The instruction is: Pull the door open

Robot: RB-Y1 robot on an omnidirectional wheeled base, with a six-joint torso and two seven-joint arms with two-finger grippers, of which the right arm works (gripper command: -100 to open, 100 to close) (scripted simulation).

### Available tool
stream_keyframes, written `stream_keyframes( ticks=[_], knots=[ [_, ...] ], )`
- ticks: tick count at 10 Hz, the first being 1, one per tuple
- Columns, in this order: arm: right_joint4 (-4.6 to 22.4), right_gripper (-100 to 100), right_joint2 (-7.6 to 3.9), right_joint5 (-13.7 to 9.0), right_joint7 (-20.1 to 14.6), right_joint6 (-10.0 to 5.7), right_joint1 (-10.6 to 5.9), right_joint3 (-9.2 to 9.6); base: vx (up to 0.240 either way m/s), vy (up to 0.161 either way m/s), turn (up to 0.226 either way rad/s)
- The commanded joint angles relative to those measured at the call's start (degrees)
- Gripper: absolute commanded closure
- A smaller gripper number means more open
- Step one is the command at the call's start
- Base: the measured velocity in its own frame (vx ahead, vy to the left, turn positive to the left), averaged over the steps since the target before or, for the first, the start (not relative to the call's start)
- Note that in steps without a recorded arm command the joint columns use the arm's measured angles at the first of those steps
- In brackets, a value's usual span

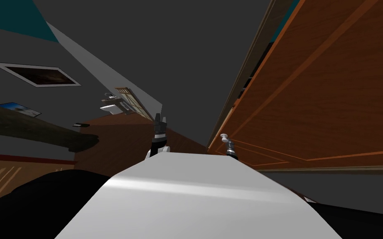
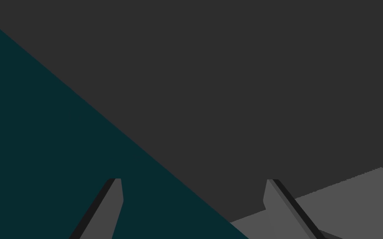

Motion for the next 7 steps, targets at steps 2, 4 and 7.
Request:
stream_keyframes(
  ticks=[2, 4, 7],
  knots=[
    [0.4, 100, 0.25, -1.9, -3.9, -0.57, -1.04, 1.71, -0.073, -0.016, 0.083],
    [0.7, 100, 0.02, -3.3, -6.3, -0.46, -1.25, 2.34, -0.057, -0.013, 0.066],
    [1.2, 100, -0.45, -6.2, -11.1, -0.24, -1.68, 3.58, -0.045, -0.008, 0.063]
  ],
)
